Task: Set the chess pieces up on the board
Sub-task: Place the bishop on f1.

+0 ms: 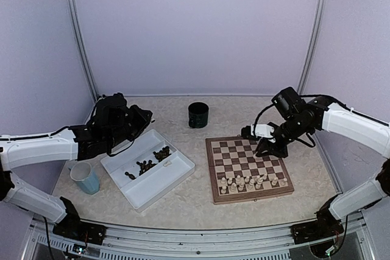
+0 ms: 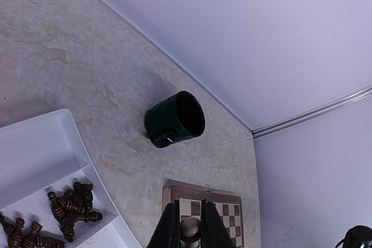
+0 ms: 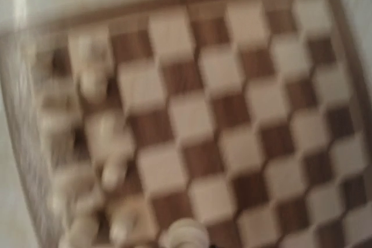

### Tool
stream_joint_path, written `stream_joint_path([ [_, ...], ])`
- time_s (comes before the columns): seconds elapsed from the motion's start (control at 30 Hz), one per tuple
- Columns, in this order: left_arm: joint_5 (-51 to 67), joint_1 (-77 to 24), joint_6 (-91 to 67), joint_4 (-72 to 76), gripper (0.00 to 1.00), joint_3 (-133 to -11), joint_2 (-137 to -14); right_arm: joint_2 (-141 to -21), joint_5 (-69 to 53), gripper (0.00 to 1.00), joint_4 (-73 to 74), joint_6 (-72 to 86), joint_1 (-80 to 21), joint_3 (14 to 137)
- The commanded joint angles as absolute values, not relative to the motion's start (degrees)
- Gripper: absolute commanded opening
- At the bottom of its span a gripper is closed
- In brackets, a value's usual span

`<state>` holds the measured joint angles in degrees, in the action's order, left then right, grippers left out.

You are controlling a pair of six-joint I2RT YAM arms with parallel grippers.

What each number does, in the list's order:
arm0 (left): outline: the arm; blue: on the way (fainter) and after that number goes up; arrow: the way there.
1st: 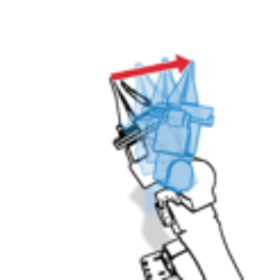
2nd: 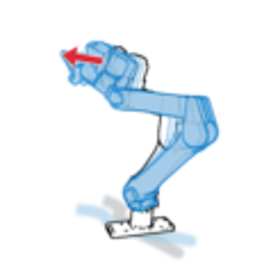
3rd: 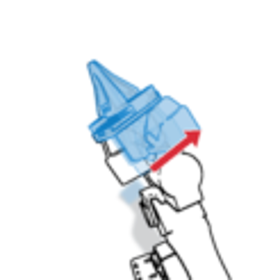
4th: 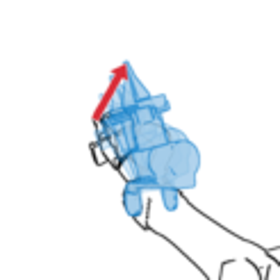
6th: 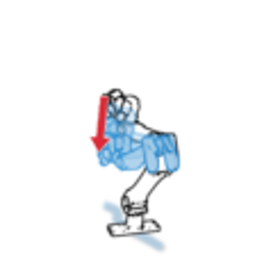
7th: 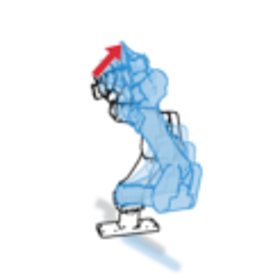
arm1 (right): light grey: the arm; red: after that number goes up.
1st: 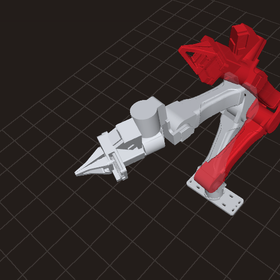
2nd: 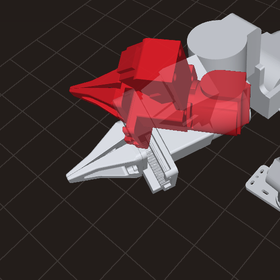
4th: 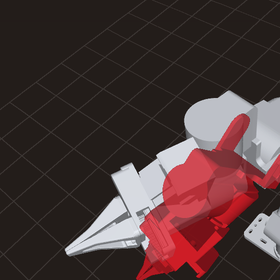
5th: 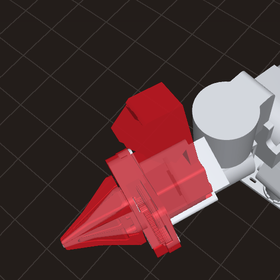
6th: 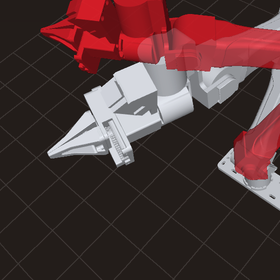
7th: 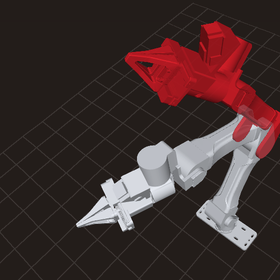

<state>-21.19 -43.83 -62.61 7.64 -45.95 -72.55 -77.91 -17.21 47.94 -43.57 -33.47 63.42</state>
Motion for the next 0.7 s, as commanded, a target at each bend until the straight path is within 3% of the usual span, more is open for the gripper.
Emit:
stream_joint_path([
  [0.0,-18.51,-43.25,-58.32,6.76,0.0,-48.85,-73.66,-74.7,-16.99,0.04,55.17,-49.6,-30.97,57.27],
  [0.67,-17.49,-43.22,-56.86,4.69,0.0,-51.46,-75.33,-73.61,-16.06,0.07,52.63,-51.36,-30.41,48.65],
])
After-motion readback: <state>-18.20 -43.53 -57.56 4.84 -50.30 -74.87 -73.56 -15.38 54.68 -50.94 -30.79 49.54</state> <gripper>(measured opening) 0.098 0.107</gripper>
